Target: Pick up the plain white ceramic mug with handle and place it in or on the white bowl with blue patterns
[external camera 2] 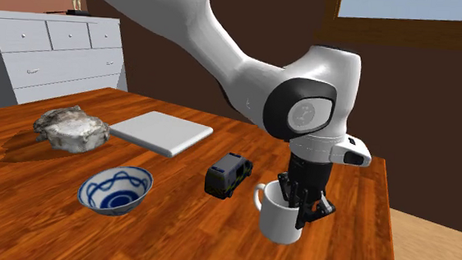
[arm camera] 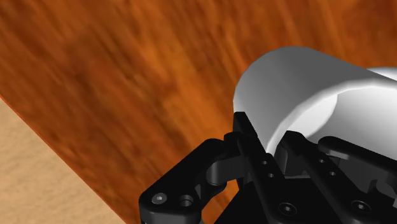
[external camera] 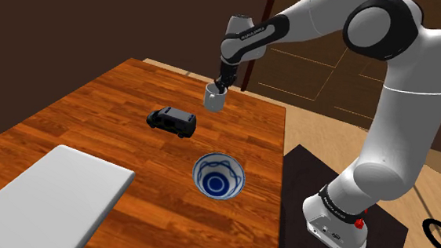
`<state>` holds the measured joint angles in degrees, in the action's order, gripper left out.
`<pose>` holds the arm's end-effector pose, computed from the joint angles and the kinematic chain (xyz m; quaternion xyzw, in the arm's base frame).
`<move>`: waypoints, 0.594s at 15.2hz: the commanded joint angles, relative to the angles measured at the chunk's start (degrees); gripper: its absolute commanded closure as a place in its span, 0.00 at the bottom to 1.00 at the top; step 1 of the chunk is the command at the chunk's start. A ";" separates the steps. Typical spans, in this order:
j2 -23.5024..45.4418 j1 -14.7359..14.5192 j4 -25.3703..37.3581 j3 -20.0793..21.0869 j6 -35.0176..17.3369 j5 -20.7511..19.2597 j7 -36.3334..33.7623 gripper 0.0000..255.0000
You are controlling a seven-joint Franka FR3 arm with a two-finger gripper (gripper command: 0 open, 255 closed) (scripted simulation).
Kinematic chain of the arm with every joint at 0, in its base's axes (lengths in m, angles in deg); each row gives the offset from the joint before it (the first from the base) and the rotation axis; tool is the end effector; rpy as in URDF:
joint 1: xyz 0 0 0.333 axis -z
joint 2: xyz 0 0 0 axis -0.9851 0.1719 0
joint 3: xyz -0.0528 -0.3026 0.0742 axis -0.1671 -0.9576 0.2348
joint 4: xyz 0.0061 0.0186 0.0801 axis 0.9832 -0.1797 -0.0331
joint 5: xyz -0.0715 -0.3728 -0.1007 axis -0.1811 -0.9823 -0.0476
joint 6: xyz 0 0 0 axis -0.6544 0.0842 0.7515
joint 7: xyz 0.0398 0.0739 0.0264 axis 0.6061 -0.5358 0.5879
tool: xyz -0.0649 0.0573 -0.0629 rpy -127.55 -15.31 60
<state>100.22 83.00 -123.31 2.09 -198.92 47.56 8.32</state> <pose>0.6366 -0.0305 0.2951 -0.9997 -0.0211 -0.0090 0.0042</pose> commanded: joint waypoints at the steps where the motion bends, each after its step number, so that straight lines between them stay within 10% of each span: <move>1: -1.04 0.01 0.04 0.00 1.07 0.00 0.00 1.00; 9: -4.22 0.01 1.96 -0.01 6.17 -0.03 -0.06 1.00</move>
<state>96.55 83.06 -121.53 2.06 -193.47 47.54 8.35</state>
